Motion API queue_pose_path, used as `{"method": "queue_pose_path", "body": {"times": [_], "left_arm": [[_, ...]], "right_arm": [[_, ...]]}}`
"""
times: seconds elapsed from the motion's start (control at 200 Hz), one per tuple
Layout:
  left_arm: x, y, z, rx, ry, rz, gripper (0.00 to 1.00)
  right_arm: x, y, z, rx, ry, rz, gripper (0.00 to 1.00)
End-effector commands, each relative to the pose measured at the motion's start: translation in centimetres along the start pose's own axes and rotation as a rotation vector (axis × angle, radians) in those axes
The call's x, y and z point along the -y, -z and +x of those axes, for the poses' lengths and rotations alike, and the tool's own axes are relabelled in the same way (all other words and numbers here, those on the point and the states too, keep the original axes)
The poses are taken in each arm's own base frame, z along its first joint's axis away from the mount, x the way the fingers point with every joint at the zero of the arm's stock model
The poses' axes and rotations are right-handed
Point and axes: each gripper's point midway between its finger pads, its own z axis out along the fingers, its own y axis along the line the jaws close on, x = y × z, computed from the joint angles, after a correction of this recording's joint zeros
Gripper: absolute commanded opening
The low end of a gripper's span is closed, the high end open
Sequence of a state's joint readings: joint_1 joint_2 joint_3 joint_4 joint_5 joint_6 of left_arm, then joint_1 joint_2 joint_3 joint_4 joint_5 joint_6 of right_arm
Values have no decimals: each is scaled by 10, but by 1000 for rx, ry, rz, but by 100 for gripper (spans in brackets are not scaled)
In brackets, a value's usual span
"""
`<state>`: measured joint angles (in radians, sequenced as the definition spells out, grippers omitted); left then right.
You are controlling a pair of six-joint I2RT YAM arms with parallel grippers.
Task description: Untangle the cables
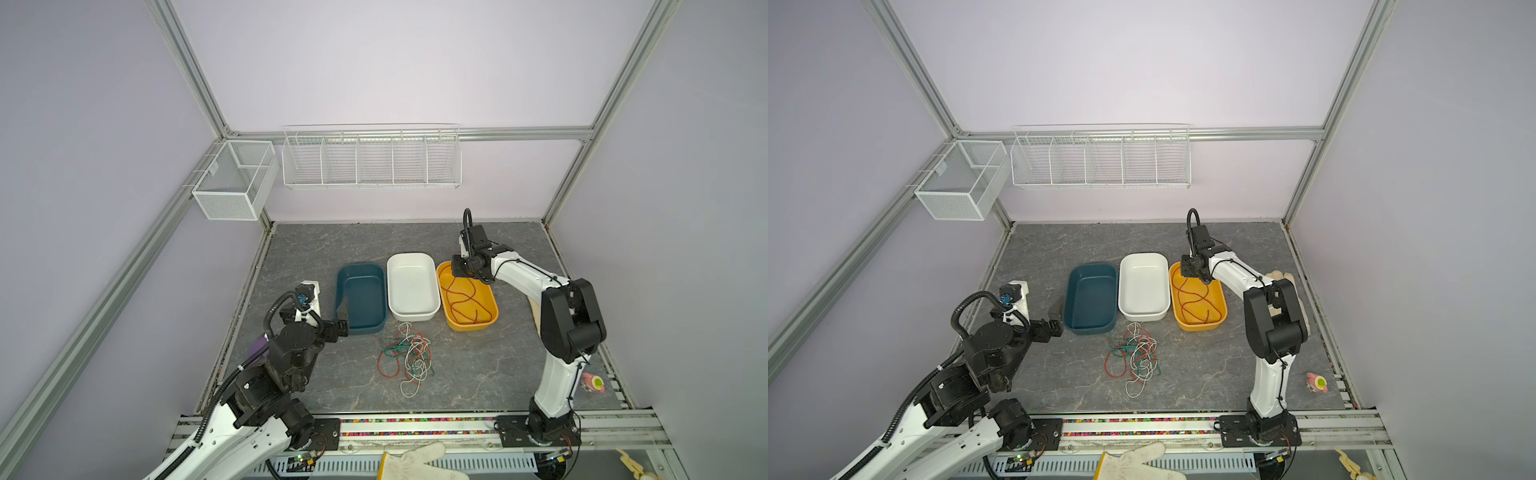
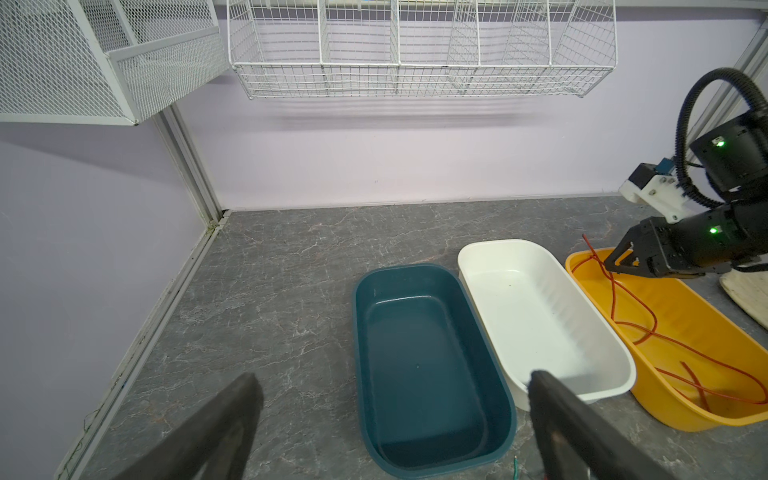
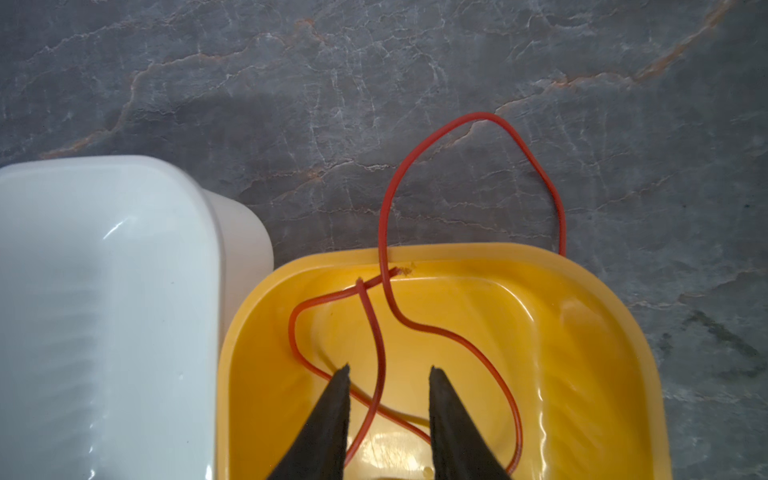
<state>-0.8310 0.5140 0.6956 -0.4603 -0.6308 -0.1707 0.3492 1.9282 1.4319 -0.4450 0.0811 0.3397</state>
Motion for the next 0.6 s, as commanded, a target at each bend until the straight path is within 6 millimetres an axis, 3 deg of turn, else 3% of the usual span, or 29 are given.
{"method": "queue_pose_path", "body": {"times": [0.0,0.375,0.595], "left_arm": [[0,-1,3,5,-13,-1,99],[1,-2,4,1,-19,1,100],[1,-3,4,-1,-23,0,99]], "right_arm": [[-3,-2,-7,10,-11,-30,32],[7,-32,-1,-33,-12,-4,25],[9,-26,-4,-14,-10,1,12]]}}
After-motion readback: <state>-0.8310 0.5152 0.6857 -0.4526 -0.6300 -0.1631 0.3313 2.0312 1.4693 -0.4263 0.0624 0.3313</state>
